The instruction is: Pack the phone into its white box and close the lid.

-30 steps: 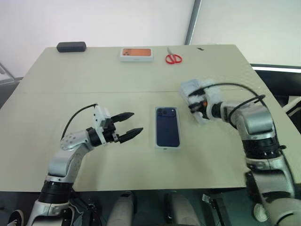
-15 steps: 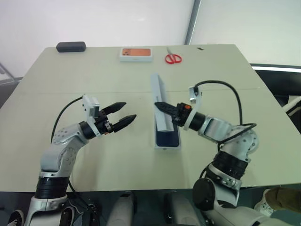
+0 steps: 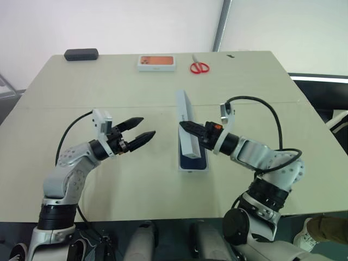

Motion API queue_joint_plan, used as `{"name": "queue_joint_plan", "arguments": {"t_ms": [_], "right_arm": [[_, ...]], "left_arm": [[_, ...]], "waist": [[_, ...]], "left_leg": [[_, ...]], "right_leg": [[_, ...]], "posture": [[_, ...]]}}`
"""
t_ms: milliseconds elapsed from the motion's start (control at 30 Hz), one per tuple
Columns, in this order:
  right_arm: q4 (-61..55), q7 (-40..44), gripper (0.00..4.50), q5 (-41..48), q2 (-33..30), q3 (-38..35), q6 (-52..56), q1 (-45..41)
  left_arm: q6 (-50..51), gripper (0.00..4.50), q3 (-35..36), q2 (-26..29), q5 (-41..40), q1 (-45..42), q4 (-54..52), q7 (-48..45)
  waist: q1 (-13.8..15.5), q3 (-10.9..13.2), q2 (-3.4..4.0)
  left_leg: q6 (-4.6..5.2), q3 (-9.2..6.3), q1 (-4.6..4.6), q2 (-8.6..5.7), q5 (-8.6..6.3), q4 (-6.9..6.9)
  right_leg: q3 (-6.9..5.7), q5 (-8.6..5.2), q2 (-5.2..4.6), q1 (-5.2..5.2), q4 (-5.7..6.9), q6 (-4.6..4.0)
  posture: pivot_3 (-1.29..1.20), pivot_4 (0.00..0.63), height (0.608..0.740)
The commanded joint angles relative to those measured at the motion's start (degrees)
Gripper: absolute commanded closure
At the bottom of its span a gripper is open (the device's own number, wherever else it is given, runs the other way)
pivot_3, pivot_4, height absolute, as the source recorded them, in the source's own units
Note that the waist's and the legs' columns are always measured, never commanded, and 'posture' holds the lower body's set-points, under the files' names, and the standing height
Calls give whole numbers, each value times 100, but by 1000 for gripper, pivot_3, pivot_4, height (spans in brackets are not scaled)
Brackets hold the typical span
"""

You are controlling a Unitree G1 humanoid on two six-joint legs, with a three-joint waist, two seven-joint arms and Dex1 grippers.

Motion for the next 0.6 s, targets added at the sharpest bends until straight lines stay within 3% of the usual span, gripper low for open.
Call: {"name": "queue_joint_plan", "arguments": {"t_ms": [33, 600], "right_arm": [[95, -355, 4464, 547, 802, -50, -99, -57], [964, -1028, 4464, 1639, -423, 506, -978, -78]], "left_arm": [[112, 518, 142, 21, -201, 28, -276, 54], [244, 518, 66, -30, -277, 17, -282, 100]], "waist": [[-3, 0, 0], [-111, 1, 2]], "left_leg": [[0, 0, 0, 1, 0, 0], [1, 2, -3, 4, 0, -1]], "right_leg": [[0, 0, 1, 0, 0, 0], [1, 0, 7, -1, -1, 0]], "posture": [[0, 150, 740], [0, 150, 740]]}}
